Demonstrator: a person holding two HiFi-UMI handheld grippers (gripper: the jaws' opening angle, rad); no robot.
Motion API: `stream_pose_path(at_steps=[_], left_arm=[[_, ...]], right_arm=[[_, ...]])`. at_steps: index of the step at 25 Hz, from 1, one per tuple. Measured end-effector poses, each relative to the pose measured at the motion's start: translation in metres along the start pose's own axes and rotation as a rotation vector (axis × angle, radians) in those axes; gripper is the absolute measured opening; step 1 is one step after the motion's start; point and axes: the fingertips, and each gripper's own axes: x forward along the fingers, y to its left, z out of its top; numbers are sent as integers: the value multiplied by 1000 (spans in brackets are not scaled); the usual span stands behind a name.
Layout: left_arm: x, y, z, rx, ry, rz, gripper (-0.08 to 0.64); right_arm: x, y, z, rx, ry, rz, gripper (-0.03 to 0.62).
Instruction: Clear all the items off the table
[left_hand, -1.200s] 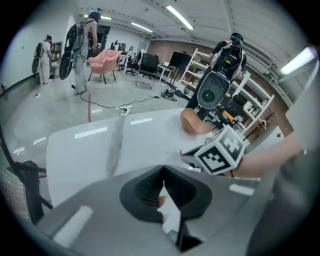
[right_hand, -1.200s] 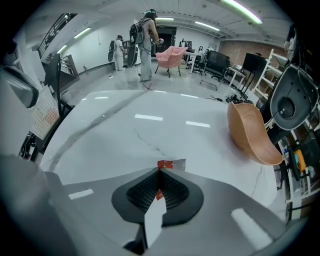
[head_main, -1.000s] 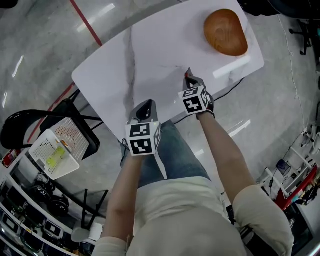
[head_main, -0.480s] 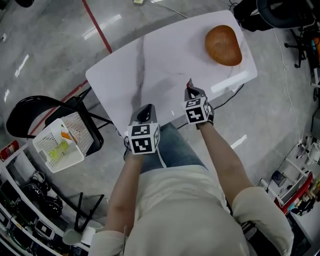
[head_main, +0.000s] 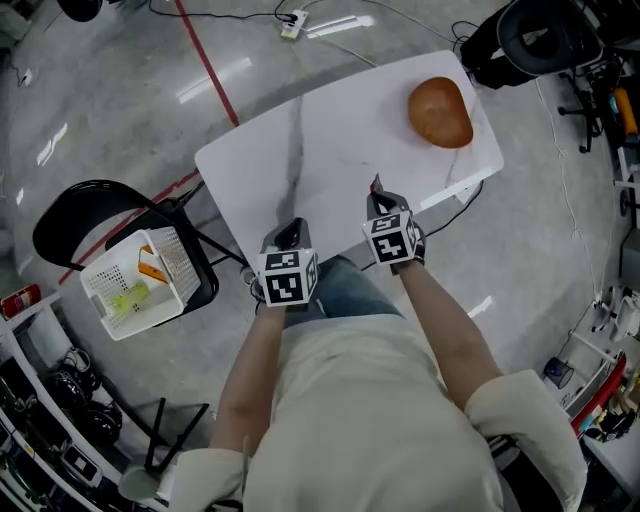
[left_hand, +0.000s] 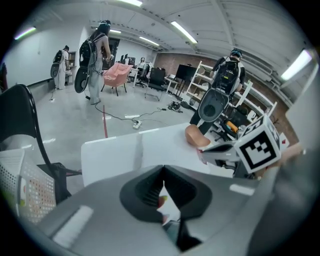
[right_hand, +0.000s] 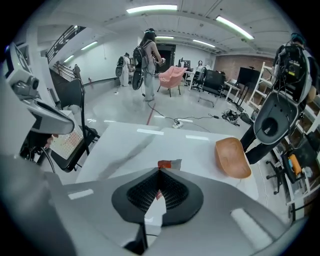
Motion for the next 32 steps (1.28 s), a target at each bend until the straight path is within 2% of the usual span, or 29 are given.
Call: stream_pose_path(at_steps=[6, 13, 24, 32], left_arm=[[-28, 12, 1, 2, -21, 1, 8], [-60, 38, 4, 2, -50, 17, 9], [-120, 95, -1, -77, -115, 72, 8], [-159, 145, -25, -147, -136, 136, 9]], right_arm=[[-26, 34, 14, -69, -30, 33, -2], [-51, 70, 36, -100, -60, 58, -2], [-80, 144, 80, -211, -114, 124, -2], [-83, 211, 103, -283, -132, 190, -2]])
